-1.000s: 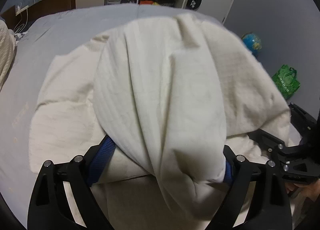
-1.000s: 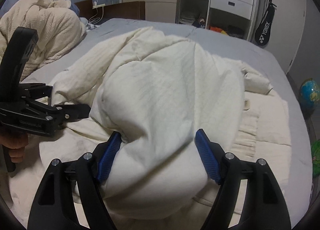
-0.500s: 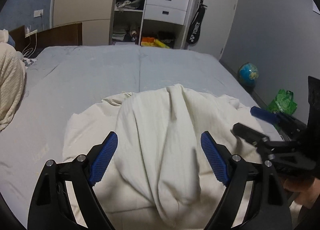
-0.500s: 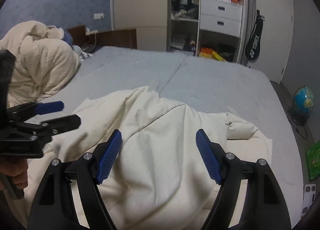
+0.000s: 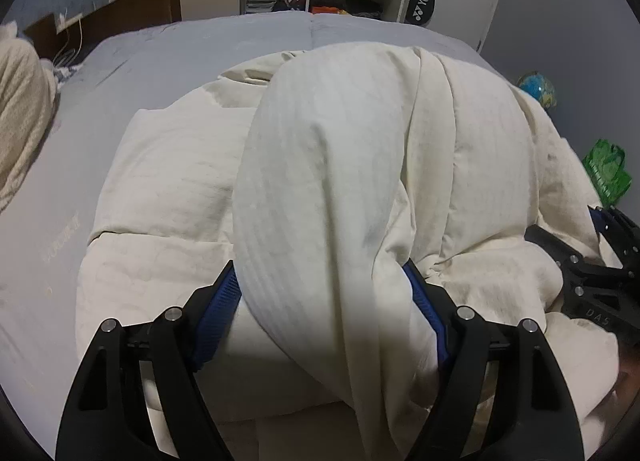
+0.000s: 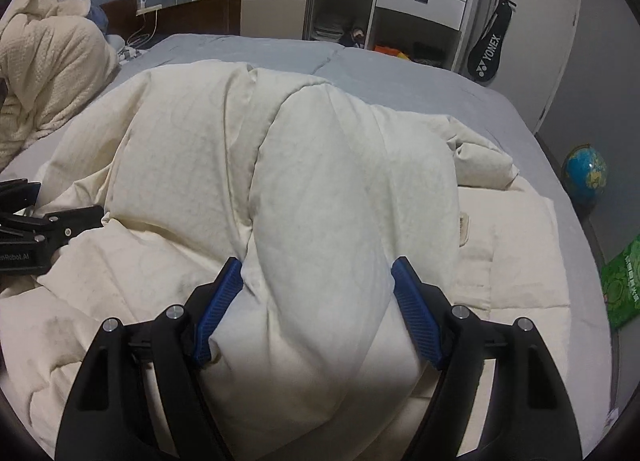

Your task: Fold large clothes

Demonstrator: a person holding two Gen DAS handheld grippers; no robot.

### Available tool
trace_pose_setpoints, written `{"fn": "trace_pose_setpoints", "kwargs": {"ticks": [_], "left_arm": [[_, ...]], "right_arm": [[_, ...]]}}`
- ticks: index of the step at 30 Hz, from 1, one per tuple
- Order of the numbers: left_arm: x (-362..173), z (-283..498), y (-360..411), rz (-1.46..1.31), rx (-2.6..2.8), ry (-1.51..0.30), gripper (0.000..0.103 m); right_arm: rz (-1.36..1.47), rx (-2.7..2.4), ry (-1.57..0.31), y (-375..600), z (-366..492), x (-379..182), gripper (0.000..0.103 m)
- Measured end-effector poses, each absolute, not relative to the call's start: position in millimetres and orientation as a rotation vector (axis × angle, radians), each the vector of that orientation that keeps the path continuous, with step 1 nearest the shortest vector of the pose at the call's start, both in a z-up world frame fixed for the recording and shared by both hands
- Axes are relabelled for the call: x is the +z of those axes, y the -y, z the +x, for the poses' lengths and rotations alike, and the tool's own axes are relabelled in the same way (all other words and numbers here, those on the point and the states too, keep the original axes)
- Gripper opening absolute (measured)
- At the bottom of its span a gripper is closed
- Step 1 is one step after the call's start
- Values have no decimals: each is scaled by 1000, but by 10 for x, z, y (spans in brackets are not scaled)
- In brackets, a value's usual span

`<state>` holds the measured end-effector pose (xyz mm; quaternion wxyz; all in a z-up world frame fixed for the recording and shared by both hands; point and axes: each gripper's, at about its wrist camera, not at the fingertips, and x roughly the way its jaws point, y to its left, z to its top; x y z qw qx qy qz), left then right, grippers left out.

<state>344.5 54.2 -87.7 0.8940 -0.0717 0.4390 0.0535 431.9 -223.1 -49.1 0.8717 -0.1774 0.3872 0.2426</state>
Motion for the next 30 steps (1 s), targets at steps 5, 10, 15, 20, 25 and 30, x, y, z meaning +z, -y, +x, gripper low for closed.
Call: {"fn": "trace_pose_setpoints", "kwargs": {"ticks": [5, 10, 15, 20, 25, 30], "left_arm": [[-974, 3379, -471, -118, 118, -895, 75], [-995, 3419, -464, -113, 122, -900, 77], [-865, 3445, -519, -166, 98, -924, 78], [-572, 3235, -612, -221, 59, -934, 83], [-366, 2950, -650, -202, 31, -976, 95], [-251, 2573, -703, -118, -18, -1058, 95]], "right_arm": [[-351, 526, -791, 2282, 4312, -588, 73], [-332, 544, -800, 2325, 4395, -625, 73], [-347, 563, -821, 2317, 4430, -509, 73], [-304, 618, -799, 2531, 4346, -120, 73], [-177, 607, -831, 3058, 4172, 229, 74], [-118, 625, -902, 3554, 3895, 392, 79]]}}
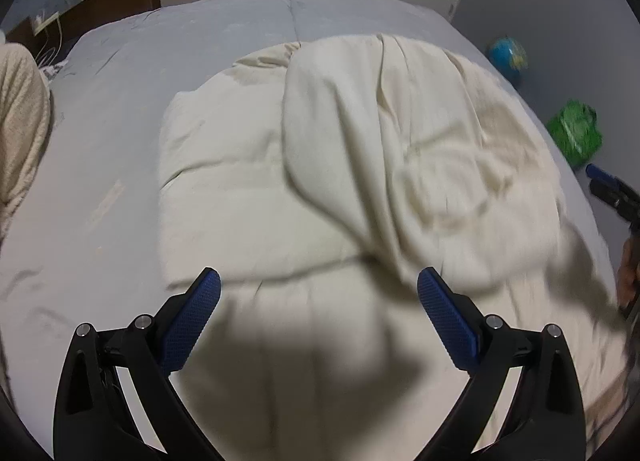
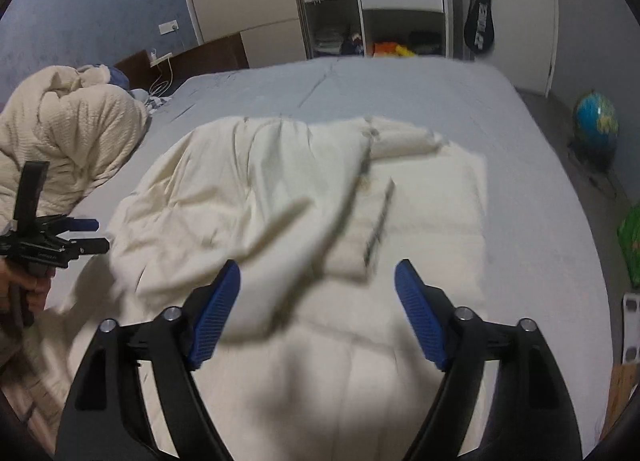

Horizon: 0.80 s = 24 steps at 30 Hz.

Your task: Fold large clothes

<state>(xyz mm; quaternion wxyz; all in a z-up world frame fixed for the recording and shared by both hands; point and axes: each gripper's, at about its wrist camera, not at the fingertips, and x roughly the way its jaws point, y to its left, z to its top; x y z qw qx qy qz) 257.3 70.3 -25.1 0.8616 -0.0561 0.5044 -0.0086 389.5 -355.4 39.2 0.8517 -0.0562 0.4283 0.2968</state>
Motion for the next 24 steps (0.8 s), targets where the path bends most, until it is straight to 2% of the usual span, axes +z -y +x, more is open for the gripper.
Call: {"fn": "trace_pose_setpoints", "kwargs": {"ticks": [6, 16, 24], "left_arm": [[-191, 2050, -979, -93, -22, -1127, 95], [-350, 1366, -1418, -255, 17, -1293, 92], [-636, 1426, -1493, -337, -30, -1428, 83]], "right_arm": [[-49, 595, -1061, 4160, 3589, 294, 79], [175, 475, -1270, 5095, 3281, 19, 79], [298, 489, -1399, 5275, 3069, -209, 79]]}}
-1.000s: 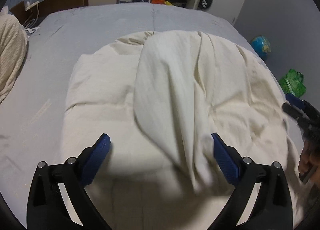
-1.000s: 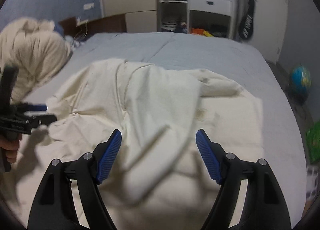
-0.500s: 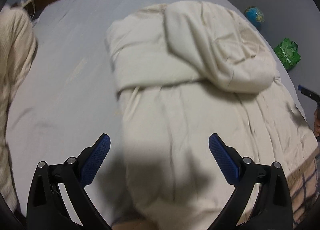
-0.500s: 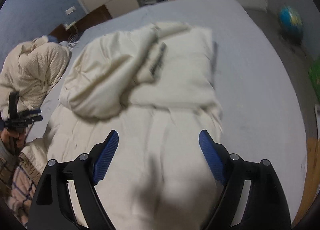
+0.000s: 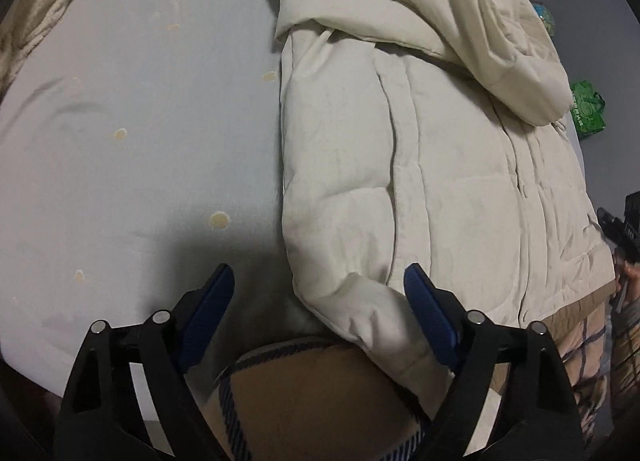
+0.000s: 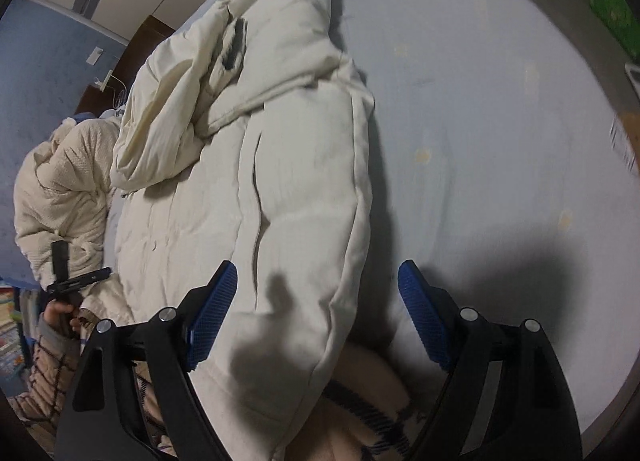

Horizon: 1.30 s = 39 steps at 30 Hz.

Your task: Fold large clothes

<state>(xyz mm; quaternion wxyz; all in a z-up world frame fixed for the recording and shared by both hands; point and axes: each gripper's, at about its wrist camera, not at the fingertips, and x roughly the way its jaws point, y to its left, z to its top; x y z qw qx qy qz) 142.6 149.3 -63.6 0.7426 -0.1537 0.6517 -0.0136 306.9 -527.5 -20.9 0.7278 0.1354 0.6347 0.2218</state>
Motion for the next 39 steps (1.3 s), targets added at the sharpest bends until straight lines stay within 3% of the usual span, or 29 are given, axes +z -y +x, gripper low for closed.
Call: {"fn": "trace_pose_setpoints", "kwargs": {"ticks": [2, 6, 16, 30, 33, 37, 39], "left_arm": [[-653, 1449, -1487, -335, -26, -1440, 81], [-674, 1403, -1422, -318, -40, -1465, 65], [-520, 1286, -1026, -149, -32, -1424, 65], [-487, 1172, -828, -127, -46, -1402, 64], [-488, 1154, -751, -99, -50, -1393, 55], [-464, 1145, -732, -67, -47, -1383, 51], [-445, 1139, -703, -48, -53, -1371, 40]], "right_arm": [[327, 502, -1413, 5284, 3032, -245, 79], [369, 539, -1452, 5248, 2997, -300, 79], [353, 589, -1455, 5161, 2910, -253, 79], [338, 680, -1430, 5052, 2701, -133, 78], [287, 702, -1410, 4995, 2646, -85, 72], [272, 698, -1404, 5016, 2624, -81, 65], [275, 690, -1396, 5050, 2618, -83, 58]]}}
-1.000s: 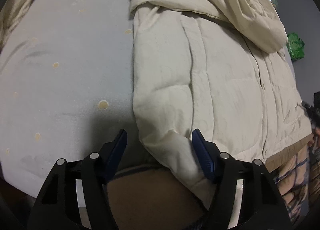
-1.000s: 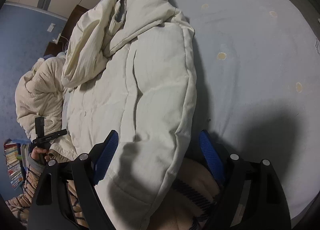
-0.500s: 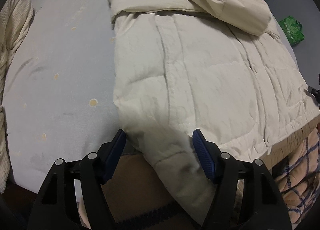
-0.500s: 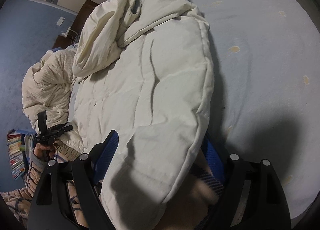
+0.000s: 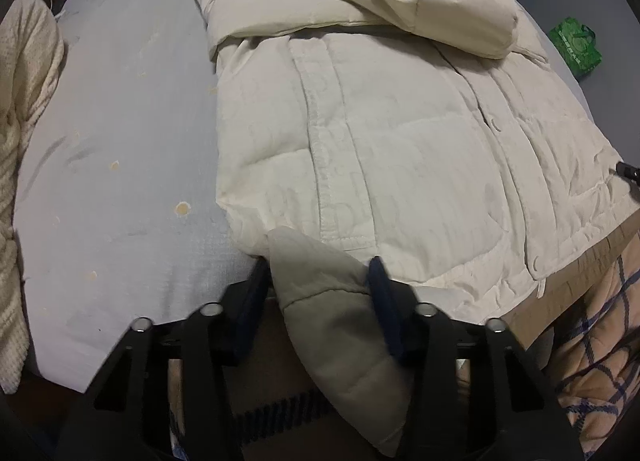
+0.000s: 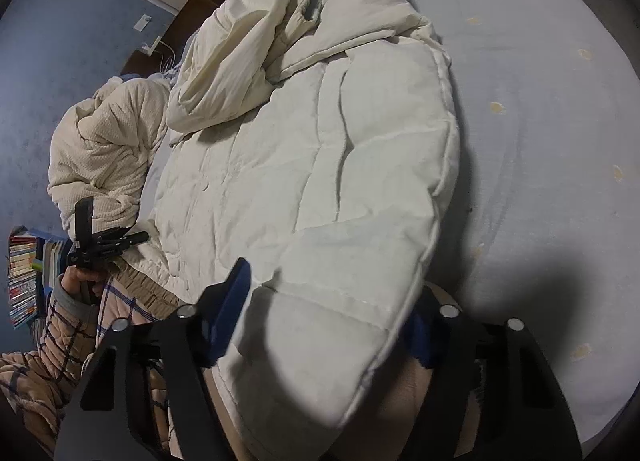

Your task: Fold large clothes

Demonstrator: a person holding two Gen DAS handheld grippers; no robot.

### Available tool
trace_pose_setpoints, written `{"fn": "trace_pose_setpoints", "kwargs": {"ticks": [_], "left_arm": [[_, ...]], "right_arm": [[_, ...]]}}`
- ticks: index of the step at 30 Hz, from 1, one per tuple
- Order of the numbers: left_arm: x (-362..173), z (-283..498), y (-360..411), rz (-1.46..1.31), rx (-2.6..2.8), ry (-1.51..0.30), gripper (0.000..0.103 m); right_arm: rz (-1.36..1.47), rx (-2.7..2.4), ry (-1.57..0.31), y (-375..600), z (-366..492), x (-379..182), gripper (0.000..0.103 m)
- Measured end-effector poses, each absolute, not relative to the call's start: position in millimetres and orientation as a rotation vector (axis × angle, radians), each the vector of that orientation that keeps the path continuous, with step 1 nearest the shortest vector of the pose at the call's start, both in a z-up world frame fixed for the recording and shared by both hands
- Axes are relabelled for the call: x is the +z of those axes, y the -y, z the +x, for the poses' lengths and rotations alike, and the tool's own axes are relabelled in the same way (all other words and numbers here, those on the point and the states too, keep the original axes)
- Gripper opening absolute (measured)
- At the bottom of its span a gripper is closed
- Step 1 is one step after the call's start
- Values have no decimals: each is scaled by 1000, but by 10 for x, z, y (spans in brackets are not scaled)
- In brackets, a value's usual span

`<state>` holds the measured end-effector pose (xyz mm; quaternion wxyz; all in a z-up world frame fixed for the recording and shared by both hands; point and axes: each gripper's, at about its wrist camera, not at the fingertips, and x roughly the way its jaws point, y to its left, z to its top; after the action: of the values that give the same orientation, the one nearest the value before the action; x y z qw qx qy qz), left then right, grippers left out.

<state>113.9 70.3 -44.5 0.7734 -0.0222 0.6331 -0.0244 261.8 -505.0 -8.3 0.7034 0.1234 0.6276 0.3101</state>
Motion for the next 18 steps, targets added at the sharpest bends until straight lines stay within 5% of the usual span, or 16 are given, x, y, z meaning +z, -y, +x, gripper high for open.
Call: {"fn": "trace_pose_setpoints", "kwargs": {"ticks": [3, 9, 18], "left_arm": [[-399, 1122, -642, -16, -64, -1345, 24], [-190, 1070, -588, 22, -75, -1272, 14], [491, 912, -690, 38, -79, -1137, 8]], "right_arm": [[258, 678, -1364, 5099, 2605, -60, 38], [272, 713, -1319, 5098, 2579, 27, 18], [376, 846, -1194, 4963, 2498, 513, 14]]}}
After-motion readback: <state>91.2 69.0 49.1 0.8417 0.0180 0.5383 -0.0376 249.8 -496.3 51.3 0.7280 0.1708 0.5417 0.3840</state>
